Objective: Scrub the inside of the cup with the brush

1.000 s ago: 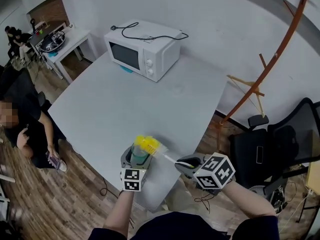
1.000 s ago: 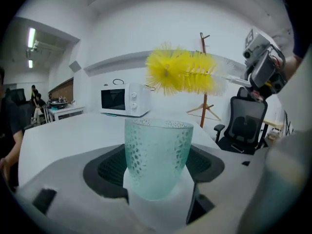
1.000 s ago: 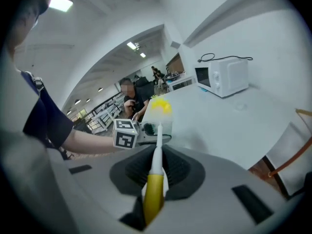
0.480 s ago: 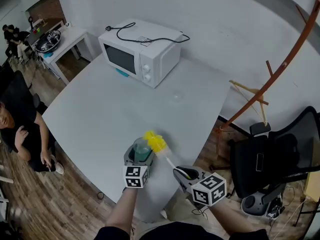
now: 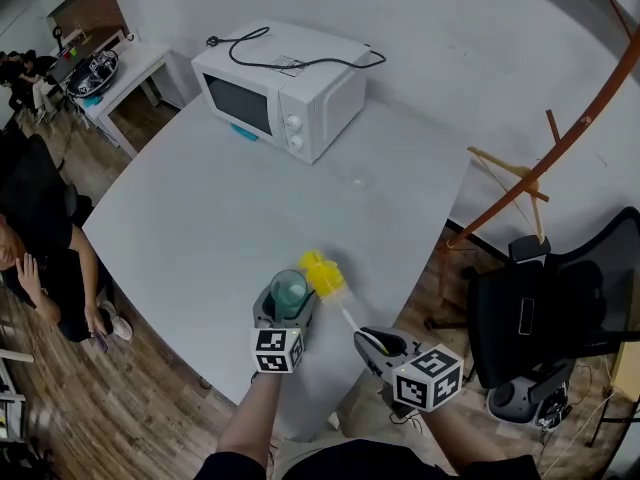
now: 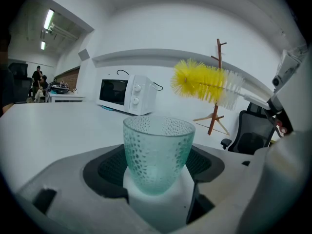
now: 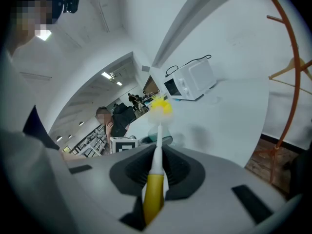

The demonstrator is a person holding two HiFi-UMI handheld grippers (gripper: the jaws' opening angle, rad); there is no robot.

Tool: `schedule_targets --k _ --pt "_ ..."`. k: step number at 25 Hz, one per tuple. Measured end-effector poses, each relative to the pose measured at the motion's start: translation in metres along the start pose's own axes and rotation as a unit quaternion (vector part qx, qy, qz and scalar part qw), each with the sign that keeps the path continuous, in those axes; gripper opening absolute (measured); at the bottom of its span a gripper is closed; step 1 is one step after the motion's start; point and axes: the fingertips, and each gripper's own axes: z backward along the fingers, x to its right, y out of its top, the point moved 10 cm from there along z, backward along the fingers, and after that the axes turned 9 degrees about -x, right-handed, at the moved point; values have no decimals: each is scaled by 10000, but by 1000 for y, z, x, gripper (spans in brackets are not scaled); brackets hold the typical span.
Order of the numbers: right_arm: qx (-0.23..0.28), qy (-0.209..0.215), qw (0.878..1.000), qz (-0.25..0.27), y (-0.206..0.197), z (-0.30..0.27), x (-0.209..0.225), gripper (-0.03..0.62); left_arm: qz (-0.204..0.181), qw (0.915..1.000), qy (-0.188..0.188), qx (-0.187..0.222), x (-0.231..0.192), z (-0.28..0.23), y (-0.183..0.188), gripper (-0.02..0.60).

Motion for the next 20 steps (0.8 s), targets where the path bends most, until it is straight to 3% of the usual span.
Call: schedule_targets --k 20 --pt "195 32 9997 -158 -9 9 -17 52 -26 9997 -125 -214 7 4 -3 383"
